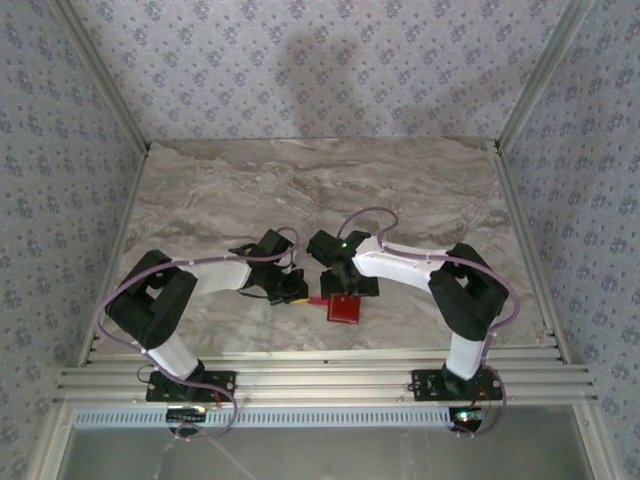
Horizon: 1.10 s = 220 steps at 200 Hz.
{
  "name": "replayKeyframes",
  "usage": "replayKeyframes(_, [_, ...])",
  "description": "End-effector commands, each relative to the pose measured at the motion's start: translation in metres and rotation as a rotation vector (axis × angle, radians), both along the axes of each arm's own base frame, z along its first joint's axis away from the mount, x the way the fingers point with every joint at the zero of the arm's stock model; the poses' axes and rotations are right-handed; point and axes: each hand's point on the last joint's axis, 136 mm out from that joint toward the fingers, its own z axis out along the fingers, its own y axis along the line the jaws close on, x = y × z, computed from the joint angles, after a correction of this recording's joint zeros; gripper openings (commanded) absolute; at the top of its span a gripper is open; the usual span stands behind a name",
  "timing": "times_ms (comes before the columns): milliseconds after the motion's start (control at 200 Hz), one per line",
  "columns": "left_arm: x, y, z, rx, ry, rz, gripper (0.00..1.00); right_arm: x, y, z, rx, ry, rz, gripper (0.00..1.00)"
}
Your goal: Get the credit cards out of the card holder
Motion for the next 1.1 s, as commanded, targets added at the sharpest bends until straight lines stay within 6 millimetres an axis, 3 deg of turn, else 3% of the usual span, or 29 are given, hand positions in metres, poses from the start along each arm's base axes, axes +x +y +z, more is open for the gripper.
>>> replayKeyframes(0, [-0.002, 0.018, -0.004, 0.071, 0.015, 0.029, 0.03, -0.002, -0.018, 0.017, -0.043, -0.02, -0.02, 0.87])
replayKeyframes(75, [-0.001, 0.022, -0.004, 0.079, 0.011, 0.04, 0.03, -0.001, -0.02, 0.024, -0.03, -0.032, -0.025, 0.85])
replayKeyframes(125, [0.0, 0.024, -0.003, 0.081, 0.012, 0.047, 0.03, -0.008, -0.03, 0.018, -0.05, -0.014, -0.028, 0.84])
replayKeyframes(355, [0.004, 0.037, 0.001, 0.11, 0.004, 0.072, 0.03, -0.014, -0.038, 0.02, 0.02, -0.005, -0.056, 0.69])
replayKeyframes(665, [0.007, 0.056, 0.008, 0.135, -0.01, 0.12, 0.03, -0.013, -0.018, 0.007, 0.237, 0.046, -0.07, 0.48])
replayKeyframes(795, [0.008, 0.059, 0.021, 0.121, -0.033, 0.125, 0.03, -0.01, -0.014, 0.0, 0.256, 0.056, -0.045, 0.49])
replayKeyframes(1094, [0.011, 0.061, 0.069, 0.096, -0.118, 0.117, 0.02, -0.003, -0.014, -0.024, 0.192, 0.07, -0.029, 0.52])
